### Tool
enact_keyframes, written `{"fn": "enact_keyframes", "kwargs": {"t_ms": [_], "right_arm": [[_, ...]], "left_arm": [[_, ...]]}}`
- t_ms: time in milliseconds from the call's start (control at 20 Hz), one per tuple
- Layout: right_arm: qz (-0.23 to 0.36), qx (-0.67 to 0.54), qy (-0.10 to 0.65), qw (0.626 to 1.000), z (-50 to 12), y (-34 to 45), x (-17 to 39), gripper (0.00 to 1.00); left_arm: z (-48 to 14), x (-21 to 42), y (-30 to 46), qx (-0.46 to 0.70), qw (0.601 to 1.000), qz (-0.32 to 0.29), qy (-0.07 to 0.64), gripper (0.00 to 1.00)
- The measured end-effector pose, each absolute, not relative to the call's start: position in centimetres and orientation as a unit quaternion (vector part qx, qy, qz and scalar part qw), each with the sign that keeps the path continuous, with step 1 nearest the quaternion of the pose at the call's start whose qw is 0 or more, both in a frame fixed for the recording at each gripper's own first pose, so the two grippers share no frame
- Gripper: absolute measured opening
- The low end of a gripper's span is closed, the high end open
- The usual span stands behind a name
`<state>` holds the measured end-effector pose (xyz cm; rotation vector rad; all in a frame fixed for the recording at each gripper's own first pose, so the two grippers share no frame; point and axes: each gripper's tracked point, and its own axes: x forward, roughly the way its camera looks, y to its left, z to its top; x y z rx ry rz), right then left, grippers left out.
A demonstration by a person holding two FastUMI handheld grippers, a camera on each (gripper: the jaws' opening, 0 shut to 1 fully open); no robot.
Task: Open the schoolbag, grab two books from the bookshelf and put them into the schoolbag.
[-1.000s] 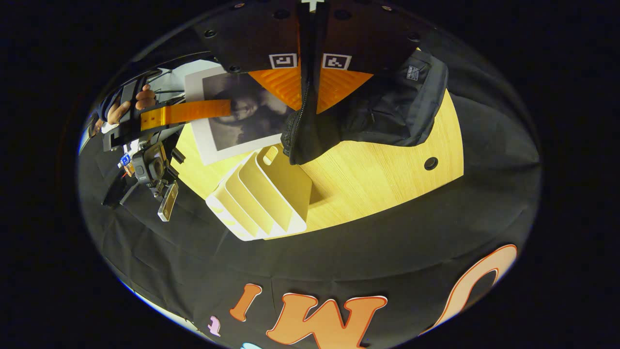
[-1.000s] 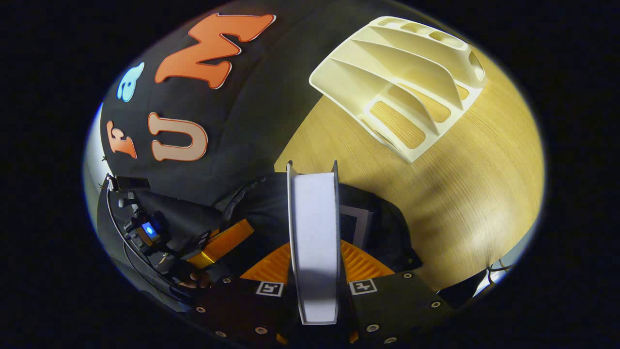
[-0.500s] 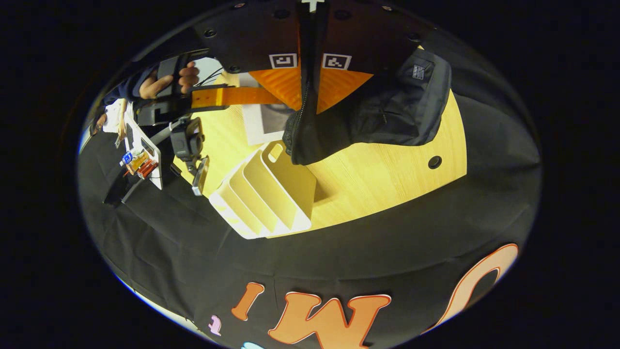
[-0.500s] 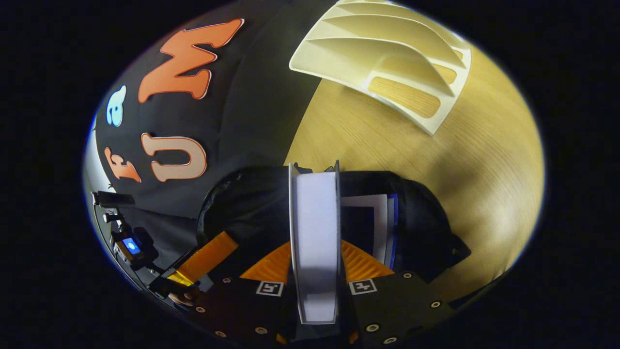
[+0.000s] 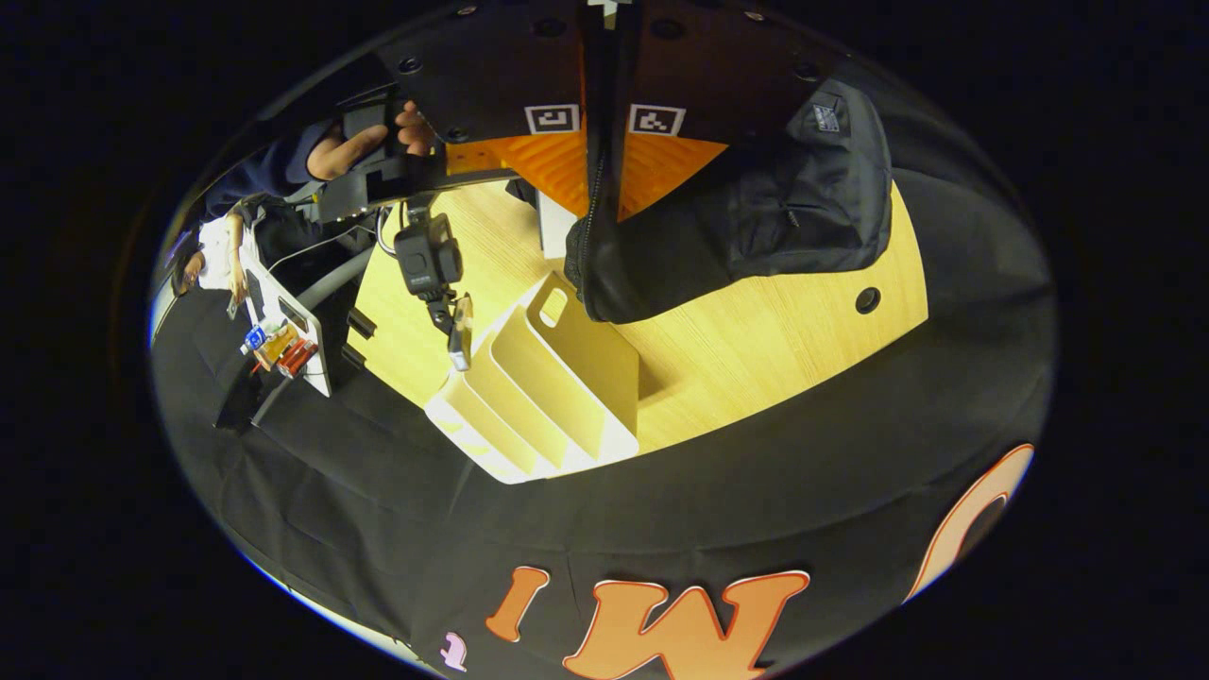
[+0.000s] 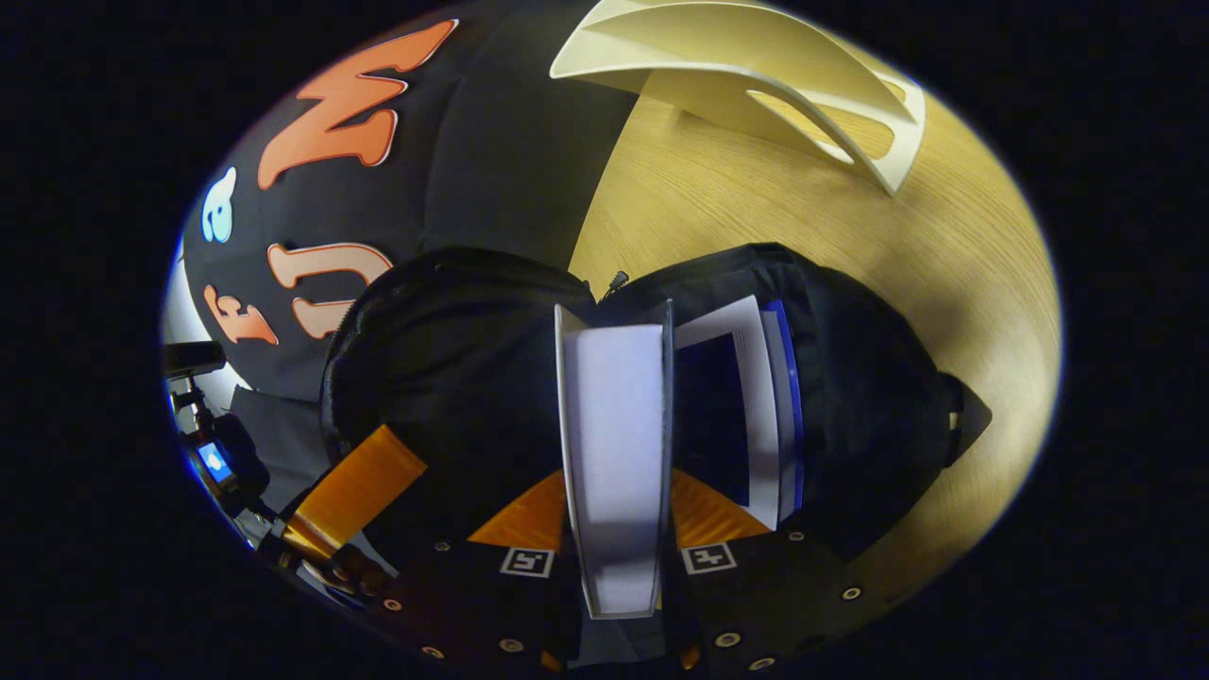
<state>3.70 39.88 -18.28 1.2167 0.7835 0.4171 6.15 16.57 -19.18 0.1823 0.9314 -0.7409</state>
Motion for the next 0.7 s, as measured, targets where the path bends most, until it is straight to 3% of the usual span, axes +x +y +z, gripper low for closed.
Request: {"fn": "enact_keyframes", "kwargs": {"t_ms": [300, 550, 650, 700], "right_arm": [[0.229, 0.54, 0.387, 0.712, -18.7, 41.8, 3.9, 0.34], [0.219, 0.545, 0.387, 0.71, -19.4, 42.0, 5.4, 0.34], [0.176, 0.513, 0.401, 0.739, -21.0, 41.0, 6.0, 0.43], [0.172, 0.493, 0.408, 0.749, -21.9, 40.9, 6.3, 0.55]], "left_arm": [[-19.6, 4.8, 15.6, 0.078, 0.808, -0.374, 0.448, 0.05], [-19.8, 5.0, 15.8, 0.093, 0.808, -0.373, 0.445, 0.05], [-20.2, 5.3, 16.2, 0.096, 0.811, -0.364, 0.448, 0.05], [-20.3, 5.2, 16.3, 0.095, 0.812, -0.363, 0.448, 0.06]]}}
